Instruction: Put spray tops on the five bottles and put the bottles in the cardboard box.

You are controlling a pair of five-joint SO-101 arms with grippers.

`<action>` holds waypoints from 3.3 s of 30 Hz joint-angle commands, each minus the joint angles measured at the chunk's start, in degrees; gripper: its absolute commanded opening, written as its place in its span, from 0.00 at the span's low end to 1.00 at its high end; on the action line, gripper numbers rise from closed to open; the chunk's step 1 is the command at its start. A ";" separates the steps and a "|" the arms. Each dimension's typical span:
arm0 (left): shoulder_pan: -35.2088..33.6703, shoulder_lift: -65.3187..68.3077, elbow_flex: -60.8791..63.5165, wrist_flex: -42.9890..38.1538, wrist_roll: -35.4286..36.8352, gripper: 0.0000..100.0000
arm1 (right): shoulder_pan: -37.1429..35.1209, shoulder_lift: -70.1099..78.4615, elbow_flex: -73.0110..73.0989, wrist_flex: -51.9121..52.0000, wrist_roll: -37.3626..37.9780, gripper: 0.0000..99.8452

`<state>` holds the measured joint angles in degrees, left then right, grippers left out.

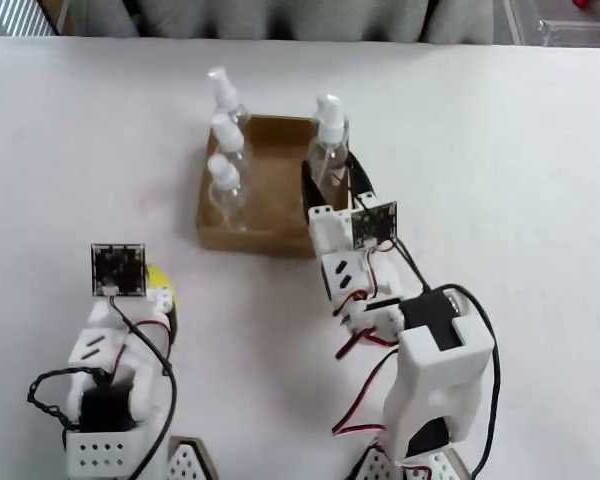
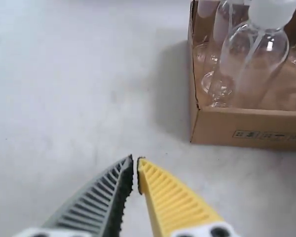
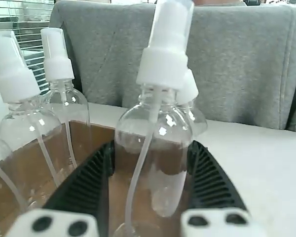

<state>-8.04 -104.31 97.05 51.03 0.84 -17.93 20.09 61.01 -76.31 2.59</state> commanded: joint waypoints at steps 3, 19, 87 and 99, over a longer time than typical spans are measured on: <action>-0.40 -0.48 -0.09 -1.49 -0.70 0.02 | 0.04 -0.40 0.88 -1.63 0.70 0.02; -0.40 -0.40 -0.09 -1.49 -0.70 0.02 | -0.04 -0.84 1.23 -1.27 0.79 0.02; 45.32 -0.40 -0.09 -31.65 10.81 0.02 | -18.42 -101.93 2.37 106.59 -7.65 0.02; 44.70 -0.40 -0.09 -31.56 10.81 0.02 | -19.21 -107.30 2.29 112.57 -7.30 0.02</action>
<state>38.64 -104.31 97.14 20.88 11.47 -36.22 -86.55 66.81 36.22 -4.35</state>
